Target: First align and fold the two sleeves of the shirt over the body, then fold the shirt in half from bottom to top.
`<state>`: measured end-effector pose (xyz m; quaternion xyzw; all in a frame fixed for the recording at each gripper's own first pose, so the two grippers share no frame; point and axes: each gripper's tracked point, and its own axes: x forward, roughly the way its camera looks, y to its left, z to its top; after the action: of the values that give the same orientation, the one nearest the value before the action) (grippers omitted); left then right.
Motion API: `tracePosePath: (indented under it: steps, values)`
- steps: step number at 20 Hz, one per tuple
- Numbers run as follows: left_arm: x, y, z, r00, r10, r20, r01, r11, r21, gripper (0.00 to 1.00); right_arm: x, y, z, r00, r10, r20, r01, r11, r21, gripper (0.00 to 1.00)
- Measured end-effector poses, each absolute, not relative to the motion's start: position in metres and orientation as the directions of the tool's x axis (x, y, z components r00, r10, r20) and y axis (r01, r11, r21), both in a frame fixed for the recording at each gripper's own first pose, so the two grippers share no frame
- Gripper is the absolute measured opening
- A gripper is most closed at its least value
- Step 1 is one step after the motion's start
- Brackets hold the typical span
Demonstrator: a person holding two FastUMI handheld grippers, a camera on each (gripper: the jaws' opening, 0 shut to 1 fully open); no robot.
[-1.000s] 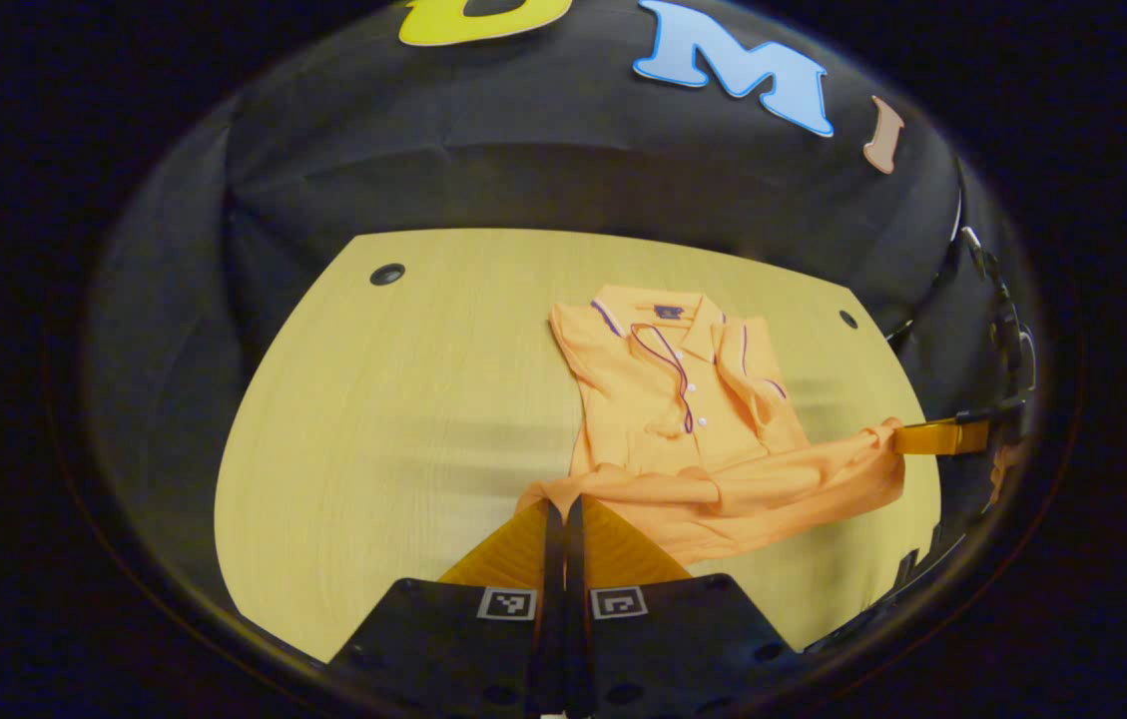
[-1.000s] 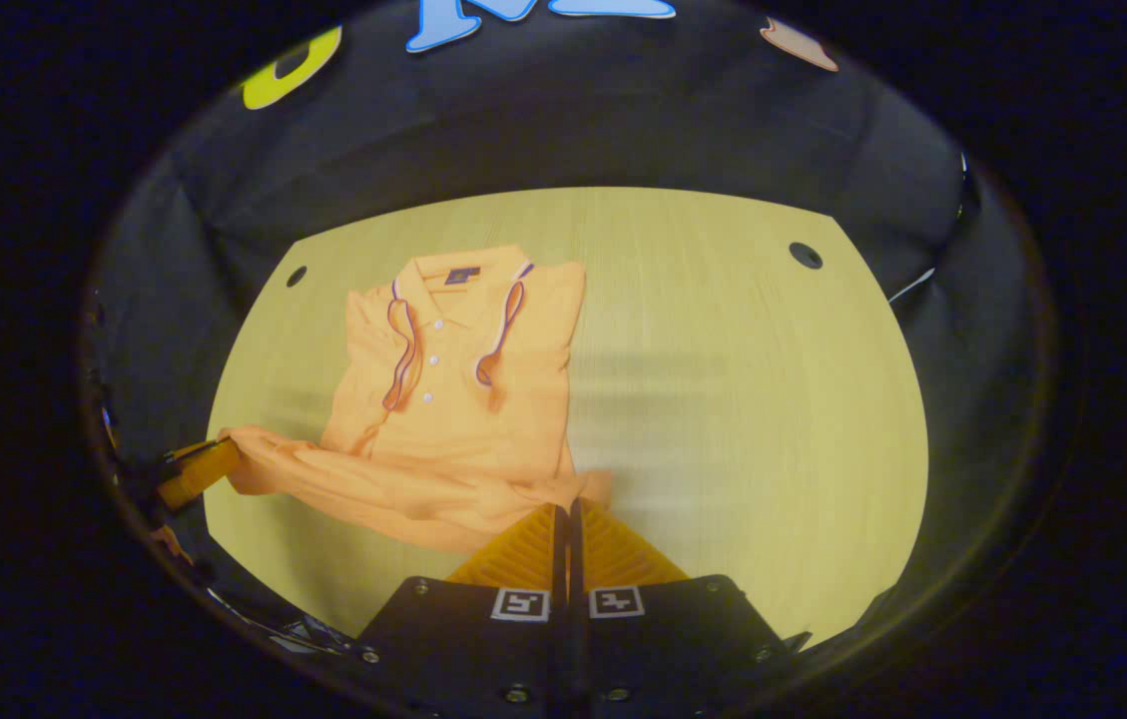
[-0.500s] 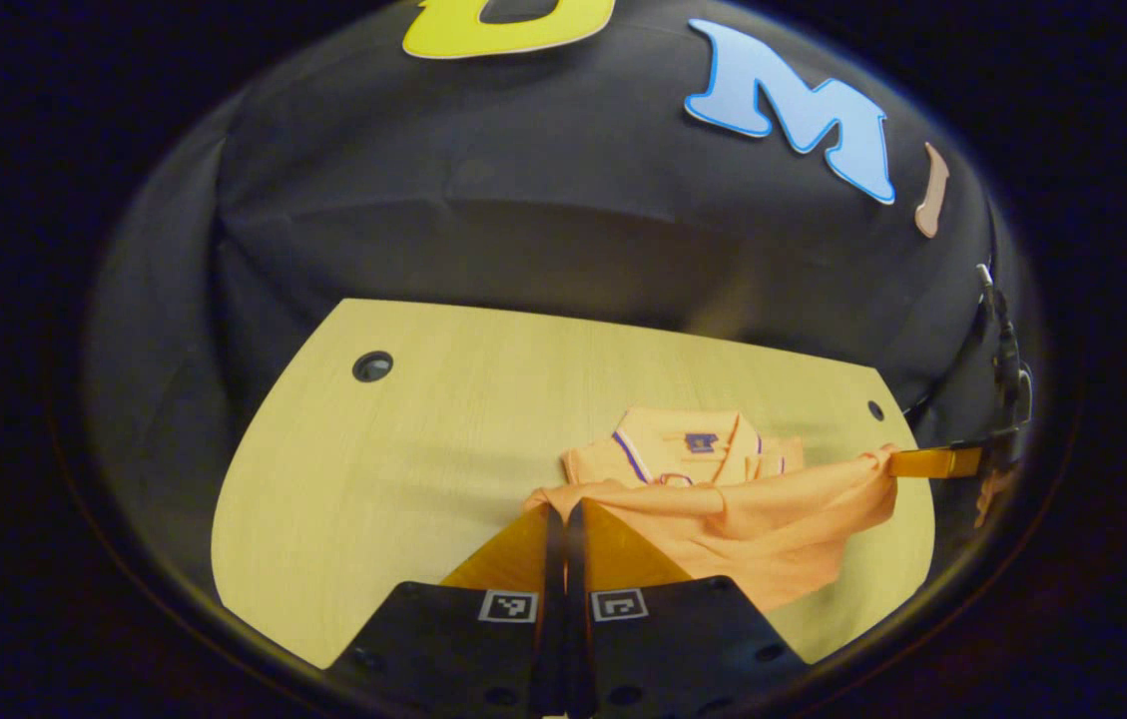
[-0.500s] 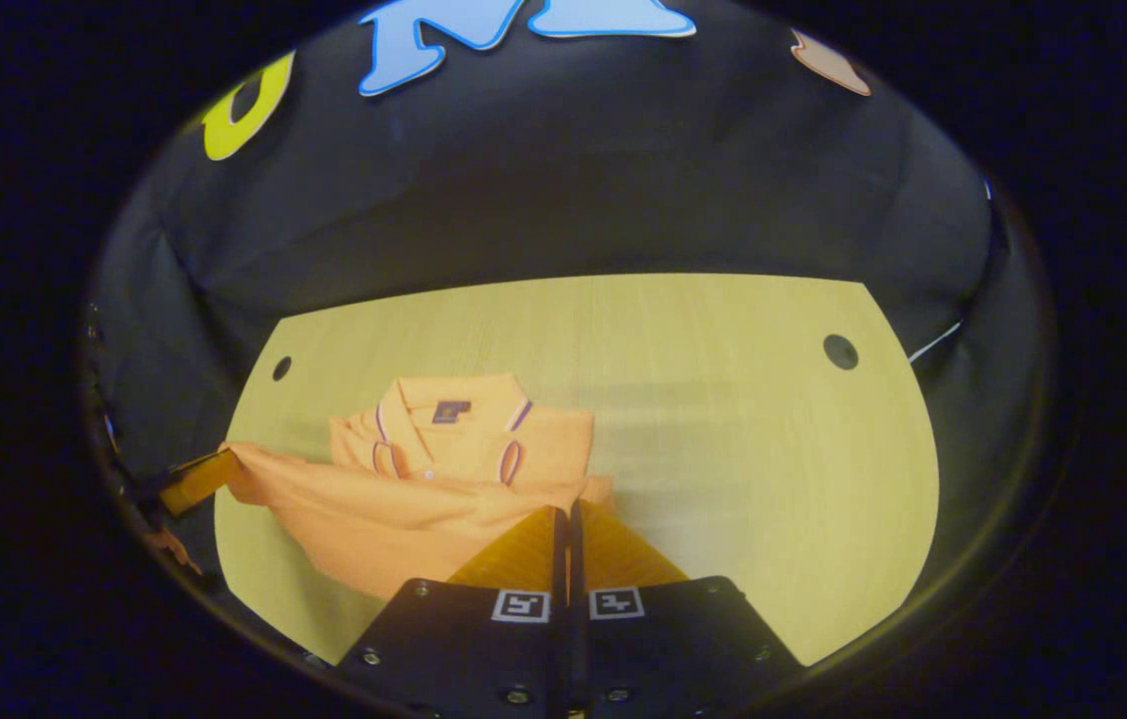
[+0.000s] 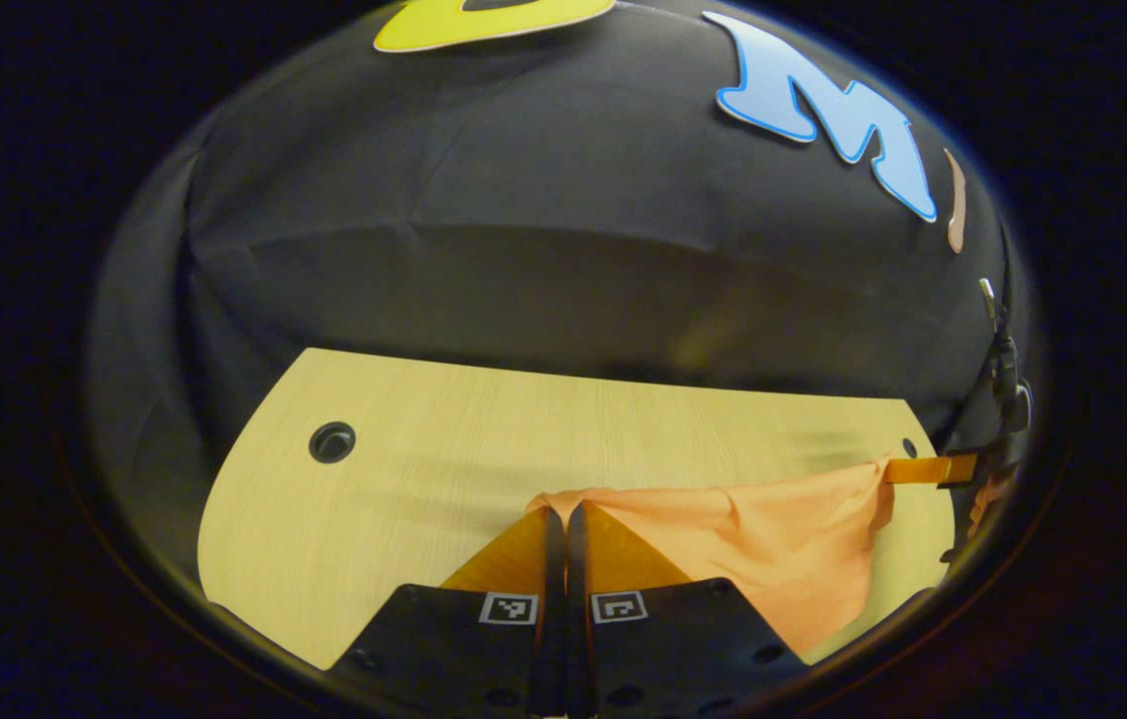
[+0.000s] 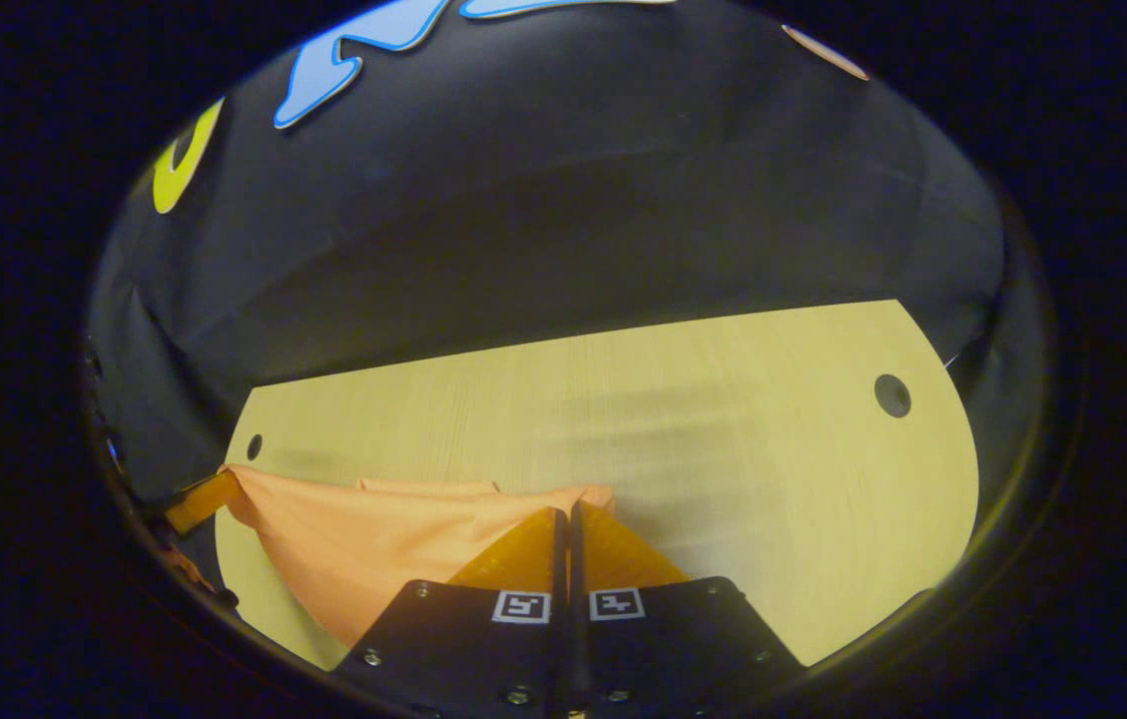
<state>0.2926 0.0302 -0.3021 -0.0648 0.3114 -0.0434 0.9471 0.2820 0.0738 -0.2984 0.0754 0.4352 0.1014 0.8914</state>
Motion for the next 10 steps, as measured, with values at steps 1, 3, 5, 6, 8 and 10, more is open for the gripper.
tracePosePath:
  steps: [1,3,5,6,8,10]
  values:
    - [0.301,0.029,-0.306,0.806,-0.124,-0.578,0.047,0.988,-0.147,0.05,0.287,0.075,-0.303,0.609,0.244,-0.755,-0.113,0.969,0.222,0.0]
    - [0.314,0.03,-0.318,0.811,-0.119,-0.572,0.056,0.99,-0.127,0.05,0.301,0.077,-0.316,0.614,0.241,-0.752,-0.111,0.969,0.221,0.0]
    - [0.324,0.029,-0.332,0.81,-0.115,-0.575,0.063,0.992,-0.109,0.05,0.303,0.079,-0.329,0.611,0.234,-0.756,-0.111,0.971,0.211,0.0]
    - [0.327,0.028,-0.339,0.808,-0.115,-0.578,0.065,0.992,-0.107,0.05,0.306,0.078,-0.337,0.609,0.228,-0.76,-0.115,0.973,0.2,0.0]
    - [0.334,0.027,-0.351,0.804,-0.109,-0.585,0.062,0.993,-0.099,0.06,0.311,0.076,-0.351,0.603,0.222,-0.766,-0.122,0.975,0.187,0.0]
    - [0.336,0.029,-0.363,0.796,-0.097,-0.598,0.053,0.994,-0.091,0.05,0.309,0.079,-0.36,0.592,0.222,-0.775,-0.123,0.975,0.185,0.0]
